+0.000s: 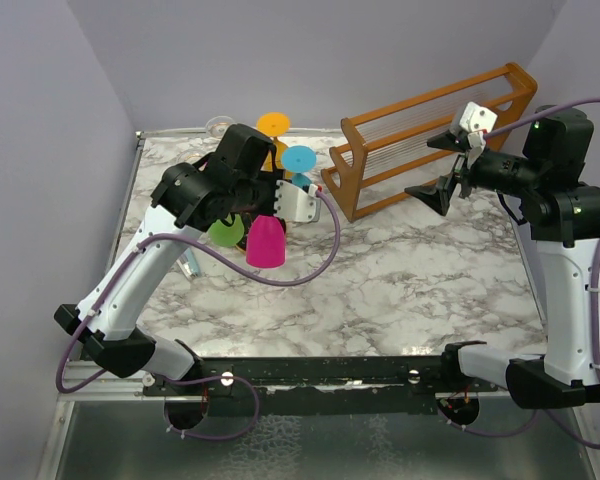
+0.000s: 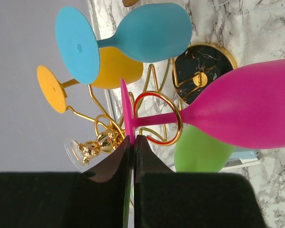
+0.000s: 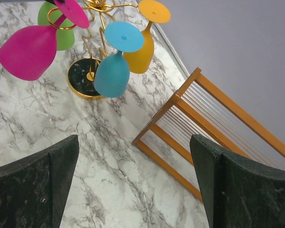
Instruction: Place the wine glass upside down on the wine glass rack
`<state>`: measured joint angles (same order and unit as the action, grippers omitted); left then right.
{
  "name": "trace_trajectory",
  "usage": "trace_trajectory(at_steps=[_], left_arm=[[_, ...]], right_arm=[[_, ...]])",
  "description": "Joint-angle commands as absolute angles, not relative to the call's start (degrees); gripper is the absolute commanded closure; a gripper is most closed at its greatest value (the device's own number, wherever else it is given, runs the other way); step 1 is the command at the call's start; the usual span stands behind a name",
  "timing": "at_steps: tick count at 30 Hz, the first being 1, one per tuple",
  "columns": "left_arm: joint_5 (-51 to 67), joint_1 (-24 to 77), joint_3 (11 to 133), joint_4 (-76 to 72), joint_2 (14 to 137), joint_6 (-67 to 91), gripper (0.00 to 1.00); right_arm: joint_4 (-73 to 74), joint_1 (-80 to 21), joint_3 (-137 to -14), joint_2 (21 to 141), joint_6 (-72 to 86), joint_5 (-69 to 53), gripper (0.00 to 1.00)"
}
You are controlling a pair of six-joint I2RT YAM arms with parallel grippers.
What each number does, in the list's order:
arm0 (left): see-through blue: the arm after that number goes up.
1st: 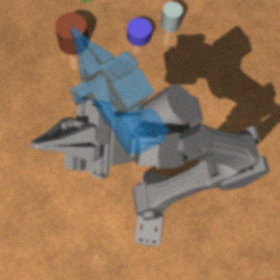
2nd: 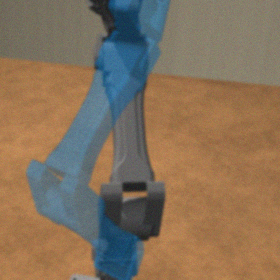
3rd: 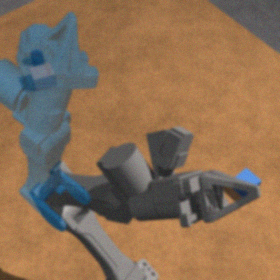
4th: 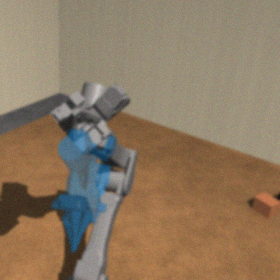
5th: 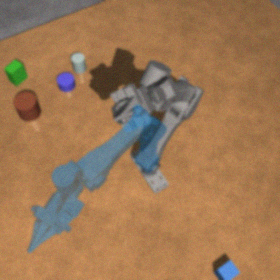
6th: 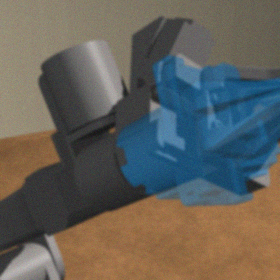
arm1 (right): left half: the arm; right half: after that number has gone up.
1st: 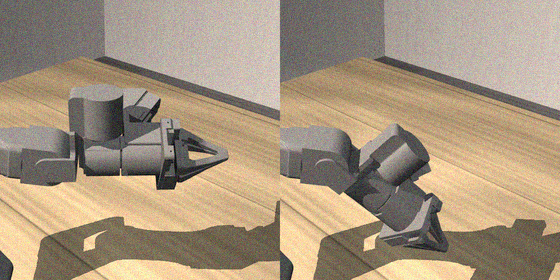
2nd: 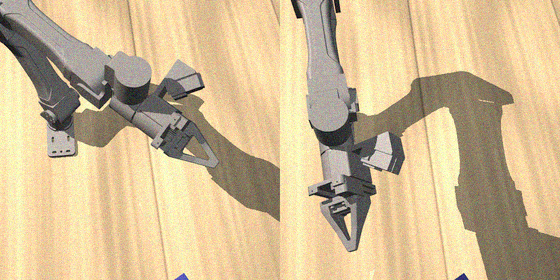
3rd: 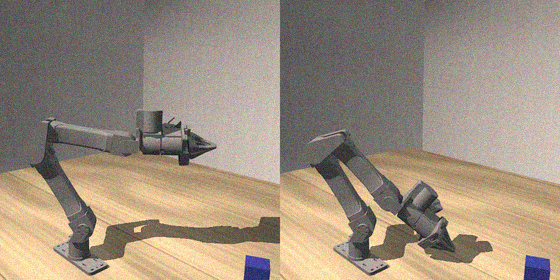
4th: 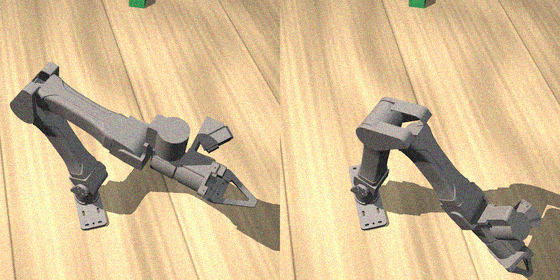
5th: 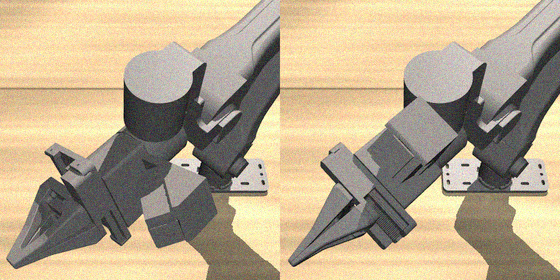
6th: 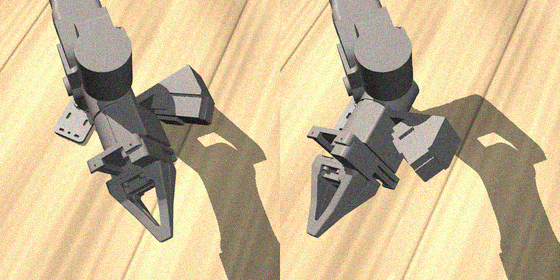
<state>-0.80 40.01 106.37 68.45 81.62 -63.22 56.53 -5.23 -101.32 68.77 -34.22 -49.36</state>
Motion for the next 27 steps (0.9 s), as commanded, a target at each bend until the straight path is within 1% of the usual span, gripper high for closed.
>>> trace_trajectory(at_steps=[1,6,11,13,16,19,22,27], left_arm=[[0.0,40.6,107.9,69.4,80.5,-64.3,0.96],[-0.5,41.0,107.4,70.6,80.6,-64.3,0.93],[-0.5,41.3,106.6,71.6,80.2,-63.5,0.88],[-0.5,41.4,106.5,71.9,80.1,-63.0,0.83],[-0.1,41.6,106.2,72.6,79.8,-62.3,0.73],[0.3,41.7,105.8,72.9,79.5,-61.8,0.67],[0.4,41.7,105.3,73.1,79.3,-61.7,0.64],[1.1,41.8,105.0,73.8,79.0,-61.5,0.63]], right_arm=[[55.9,-4.9,-100.8,67.9,-34.5,-51.1,0.0],[55.7,-4.8,-100.5,67.5,-34.5,-51.0,0.0],[55.6,-4.7,-100.2,67.4,-34.5,-51.0,0.0],[55.6,-4.7,-100.3,67.4,-34.5,-51.1,0.0],[55.7,-4.6,-100.4,67.3,-34.5,-51.2,0.0],[55.7,-4.5,-100.3,67.2,-34.5,-51.3,0.0],[55.6,-4.5,-100.1,67.2,-34.5,-51.3,0.0],[55.5,-4.3,-99.9,67.0,-34.6,-51.2,0.0]])
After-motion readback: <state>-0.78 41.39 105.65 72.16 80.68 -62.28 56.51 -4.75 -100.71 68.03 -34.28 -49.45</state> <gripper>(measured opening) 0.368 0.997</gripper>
